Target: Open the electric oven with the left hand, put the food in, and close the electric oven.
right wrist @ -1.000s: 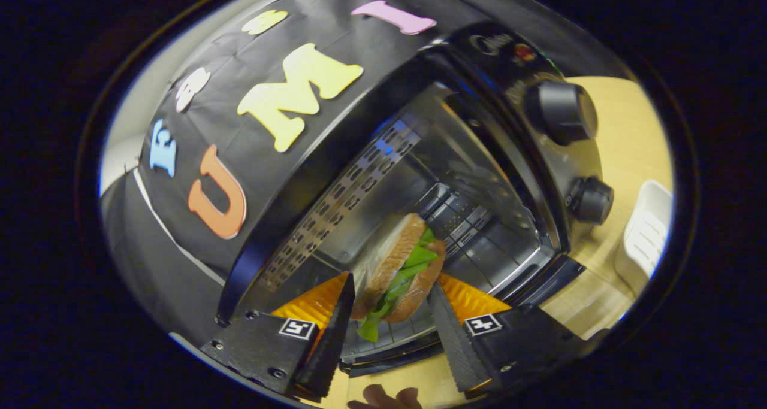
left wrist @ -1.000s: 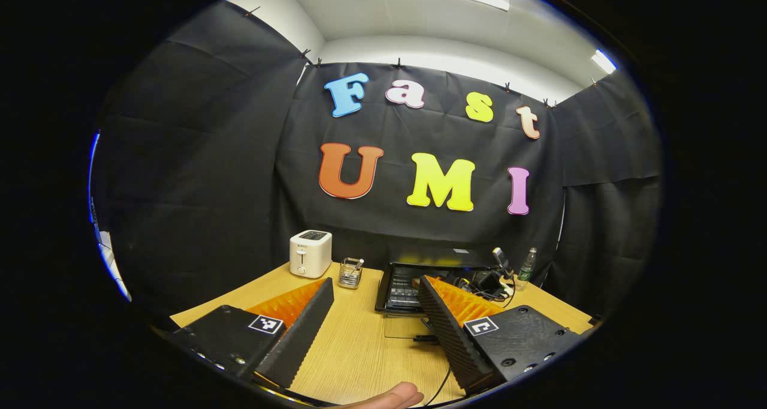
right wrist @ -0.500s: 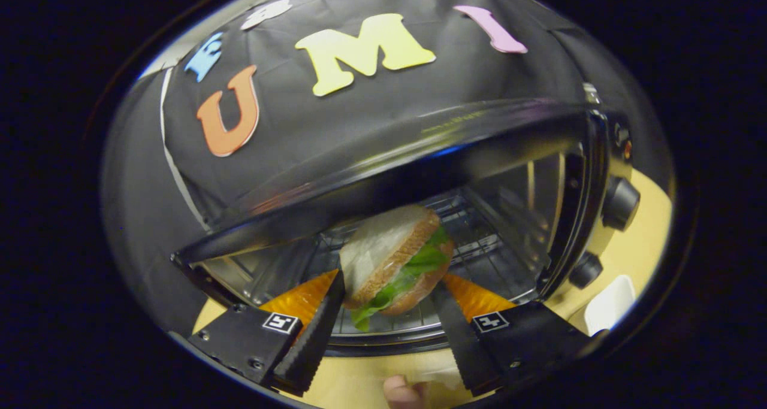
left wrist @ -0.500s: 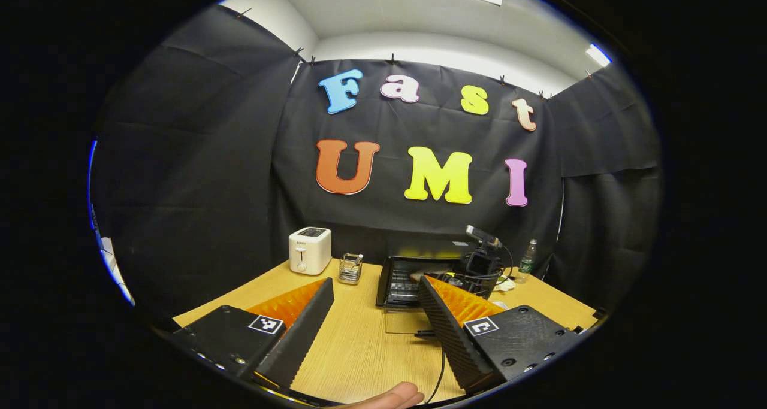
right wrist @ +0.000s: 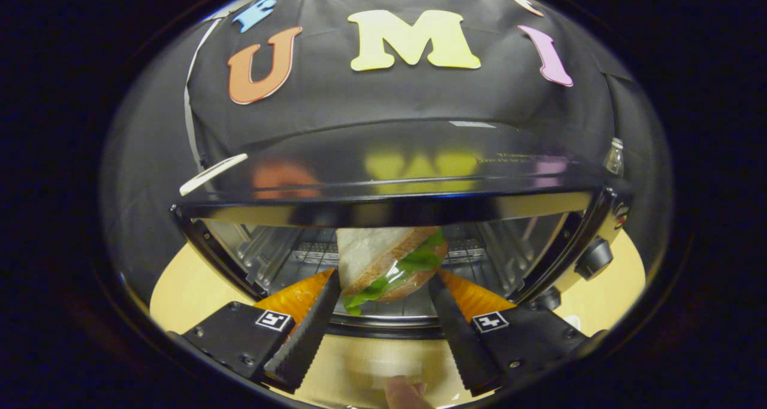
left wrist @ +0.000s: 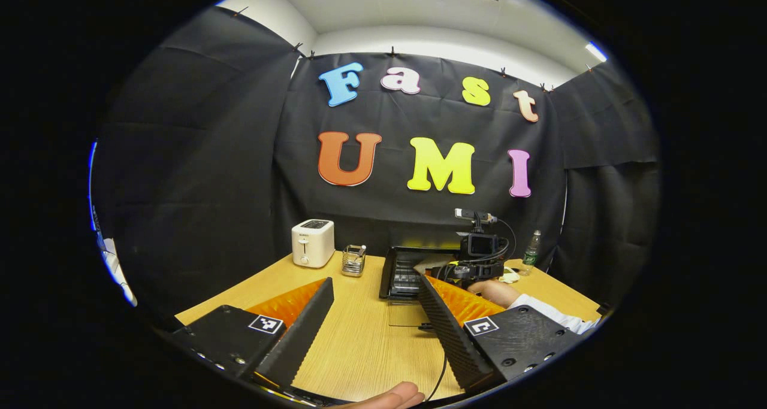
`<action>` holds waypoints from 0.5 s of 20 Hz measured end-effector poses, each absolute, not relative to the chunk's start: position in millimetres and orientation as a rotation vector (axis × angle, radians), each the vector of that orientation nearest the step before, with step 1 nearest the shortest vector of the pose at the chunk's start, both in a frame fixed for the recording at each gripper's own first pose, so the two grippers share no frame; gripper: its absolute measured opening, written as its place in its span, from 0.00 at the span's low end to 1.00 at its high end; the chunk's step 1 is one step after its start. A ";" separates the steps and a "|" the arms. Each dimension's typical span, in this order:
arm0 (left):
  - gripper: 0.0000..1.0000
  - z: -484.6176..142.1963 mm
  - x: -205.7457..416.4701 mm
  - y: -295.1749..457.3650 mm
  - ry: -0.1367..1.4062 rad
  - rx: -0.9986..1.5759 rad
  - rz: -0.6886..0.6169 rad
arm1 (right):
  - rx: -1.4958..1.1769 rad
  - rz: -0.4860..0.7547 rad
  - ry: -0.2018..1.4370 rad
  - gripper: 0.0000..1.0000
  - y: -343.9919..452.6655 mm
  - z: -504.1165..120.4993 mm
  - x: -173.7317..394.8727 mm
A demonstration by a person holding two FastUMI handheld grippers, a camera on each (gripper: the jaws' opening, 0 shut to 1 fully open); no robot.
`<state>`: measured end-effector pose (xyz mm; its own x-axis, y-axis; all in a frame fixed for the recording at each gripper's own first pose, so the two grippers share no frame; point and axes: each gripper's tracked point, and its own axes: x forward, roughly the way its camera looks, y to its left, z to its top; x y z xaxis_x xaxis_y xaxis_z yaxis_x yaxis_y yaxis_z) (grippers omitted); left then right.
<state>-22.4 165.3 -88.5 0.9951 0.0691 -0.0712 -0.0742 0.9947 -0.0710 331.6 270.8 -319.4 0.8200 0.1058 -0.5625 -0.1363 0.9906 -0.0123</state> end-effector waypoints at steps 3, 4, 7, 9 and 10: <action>0.94 -87.1 -22.7 162.4 0.067 -0.066 0.068 | -0.165 0.125 0.644 0.95 263.4 -322.9 321.3; 0.94 -87.3 -23.6 160.5 0.067 -0.067 0.067 | -0.196 0.130 0.642 0.94 262.0 -323.2 320.3; 0.94 -91.2 -22.2 156.1 0.077 -0.074 0.061 | -0.195 0.150 0.674 0.94 257.6 -320.7 302.4; 0.94 -95.7 -20.7 152.9 0.087 -0.073 0.058 | -0.161 0.175 0.649 0.96 259.8 -308.0 286.9; 0.94 -99.4 -18.2 150.8 0.097 -0.072 0.055 | -0.162 0.176 0.622 0.96 255.9 -296.8 280.9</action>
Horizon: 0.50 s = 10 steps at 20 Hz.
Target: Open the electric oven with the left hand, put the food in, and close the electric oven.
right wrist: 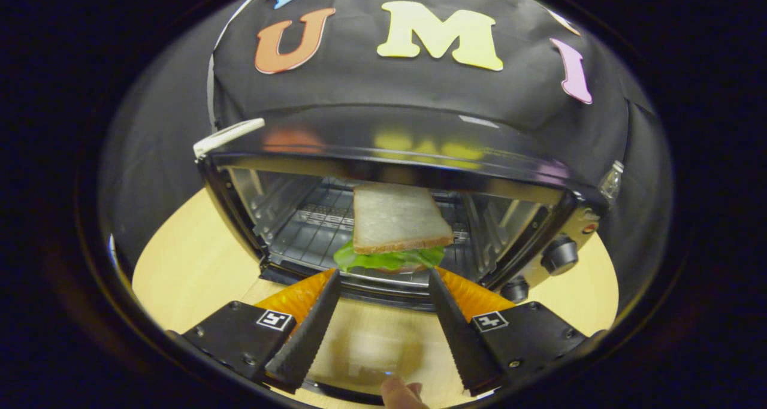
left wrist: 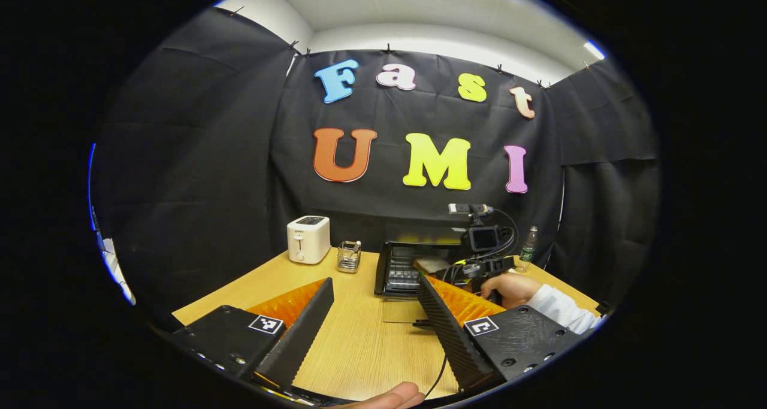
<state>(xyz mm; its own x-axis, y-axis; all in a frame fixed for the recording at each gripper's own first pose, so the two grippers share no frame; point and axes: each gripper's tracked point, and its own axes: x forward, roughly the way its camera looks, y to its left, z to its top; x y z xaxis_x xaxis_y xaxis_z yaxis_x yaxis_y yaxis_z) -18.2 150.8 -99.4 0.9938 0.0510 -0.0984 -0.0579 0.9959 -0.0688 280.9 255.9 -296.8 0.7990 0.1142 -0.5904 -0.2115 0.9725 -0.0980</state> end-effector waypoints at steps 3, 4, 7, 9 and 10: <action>0.94 -116.7 -9.7 145.4 0.148 -0.059 0.057 | -0.126 0.222 0.536 0.96 256.9 -261.8 252.5; 0.94 -121.7 -8.2 143.9 0.162 -0.057 0.060 | -0.106 0.237 0.499 0.94 257.7 -246.0 242.6; 0.94 -135.6 2.7 134.3 0.206 -0.056 0.048 | -0.089 0.224 0.381 0.94 241.9 -200.1 217.9; 0.94 -144.6 13.2 126.6 0.221 -0.050 0.025 | -0.115 0.220 0.291 0.96 229.5 -166.5 203.2; 0.94 -150.4 20.5 126.2 0.229 -0.051 0.021 | -0.121 0.228 0.253 0.94 225.8 -153.3 193.8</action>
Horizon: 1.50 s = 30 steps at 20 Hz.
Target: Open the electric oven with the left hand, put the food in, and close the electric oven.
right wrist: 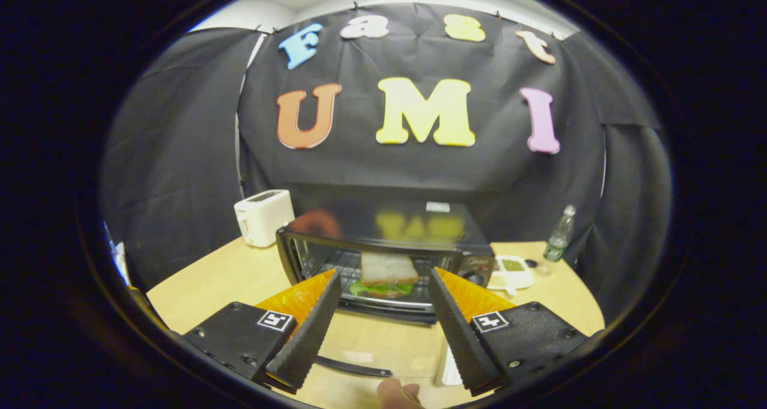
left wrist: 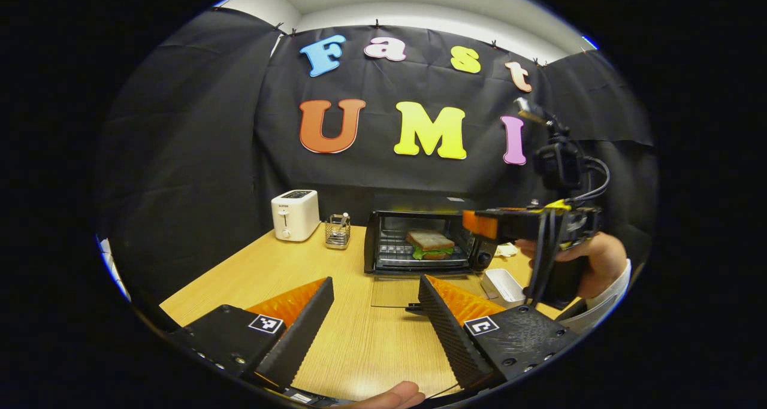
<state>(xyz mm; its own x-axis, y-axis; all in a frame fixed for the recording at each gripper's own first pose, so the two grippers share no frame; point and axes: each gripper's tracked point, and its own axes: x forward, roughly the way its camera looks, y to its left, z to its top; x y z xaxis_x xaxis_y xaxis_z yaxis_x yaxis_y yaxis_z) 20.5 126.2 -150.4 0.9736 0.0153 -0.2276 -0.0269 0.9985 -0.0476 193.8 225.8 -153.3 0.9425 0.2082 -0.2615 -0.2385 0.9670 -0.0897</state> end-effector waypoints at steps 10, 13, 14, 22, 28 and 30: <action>0.94 -236.8 65.3 67.4 0.434 0.021 -0.059 | -0.054 0.136 0.160 0.95 125.1 -81.1 121.2; 0.94 -253.3 71.3 38.9 0.480 0.017 -0.092 | -0.078 0.067 0.103 0.95 87.7 -54.6 101.4; 0.94 -259.8 72.5 30.6 0.498 0.015 -0.104 | -0.072 0.049 0.085 0.95 76.9 -44.7 95.2; 0.94 -299.9 87.5 3.9 0.615 0.021 -0.101 | -0.065 0.012 -0.014 0.95 17.0 -1.7 55.6; 0.95 -312.9 100.0 0.6 0.651 0.009 -0.069 | -0.056 -0.033 -0.046 0.95 -21.9 1.0 38.0; 0.94 -314.0 104.3 1.8 0.652 0.008 -0.057 | -0.048 -0.052 -0.043 0.95 -36.1 -1.1 37.4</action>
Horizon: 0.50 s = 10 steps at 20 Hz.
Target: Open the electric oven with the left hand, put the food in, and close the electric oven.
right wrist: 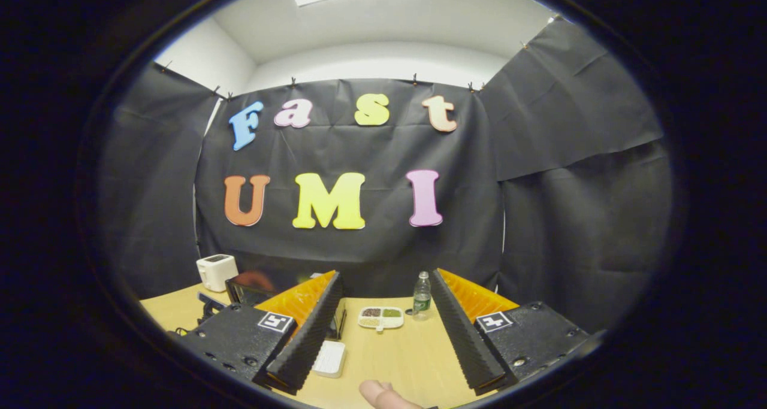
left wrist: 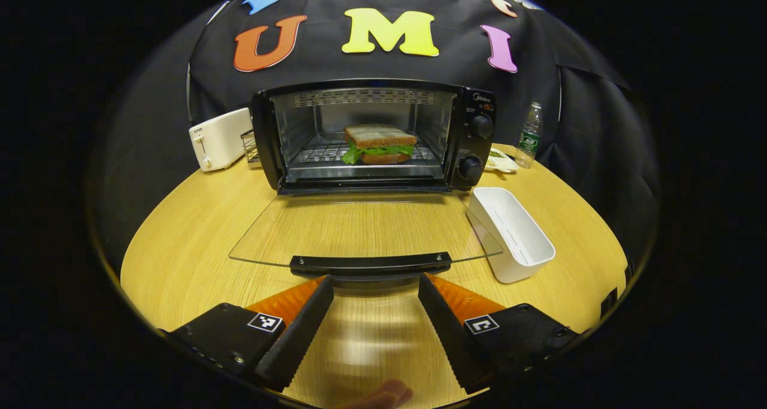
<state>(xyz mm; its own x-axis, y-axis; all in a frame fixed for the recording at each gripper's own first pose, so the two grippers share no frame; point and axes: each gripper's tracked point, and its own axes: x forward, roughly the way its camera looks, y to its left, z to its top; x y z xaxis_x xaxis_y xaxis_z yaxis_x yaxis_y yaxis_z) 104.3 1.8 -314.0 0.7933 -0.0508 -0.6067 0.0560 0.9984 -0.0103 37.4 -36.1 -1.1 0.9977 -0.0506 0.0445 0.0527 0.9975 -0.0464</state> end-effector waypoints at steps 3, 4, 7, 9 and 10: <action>0.94 -317.8 105.3 2.8 0.678 0.024 -0.047 | -0.024 -0.075 -0.040 0.95 -52.3 -4.0 38.6; 0.94 -316.9 105.9 3.0 0.683 0.032 -0.042 | -0.015 -0.076 -0.039 0.96 -55.2 -4.5 40.4; 0.94 -316.7 106.7 3.6 0.689 0.041 -0.031 | -0.002 -0.074 -0.030 0.95 -61.3 -10.3 44.3; 0.94 -309.7 108.3 2.2 0.676 0.050 -0.026 | -0.001 -0.064 -0.024 0.95 -61.5 -12.4 46.5; 0.94 -303.3 109.1 1.5 0.664 0.052 -0.024 | -0.005 -0.058 -0.022 0.95 -62.2 -12.8 47.2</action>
<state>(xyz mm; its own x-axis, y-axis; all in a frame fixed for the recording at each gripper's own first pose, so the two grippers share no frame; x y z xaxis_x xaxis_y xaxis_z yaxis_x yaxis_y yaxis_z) 109.1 1.5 -303.3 0.7871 -0.0060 -0.6168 0.0393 0.9984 0.0405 47.2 -62.2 -12.8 0.9981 -0.0574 0.0223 0.0575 0.9983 -0.0043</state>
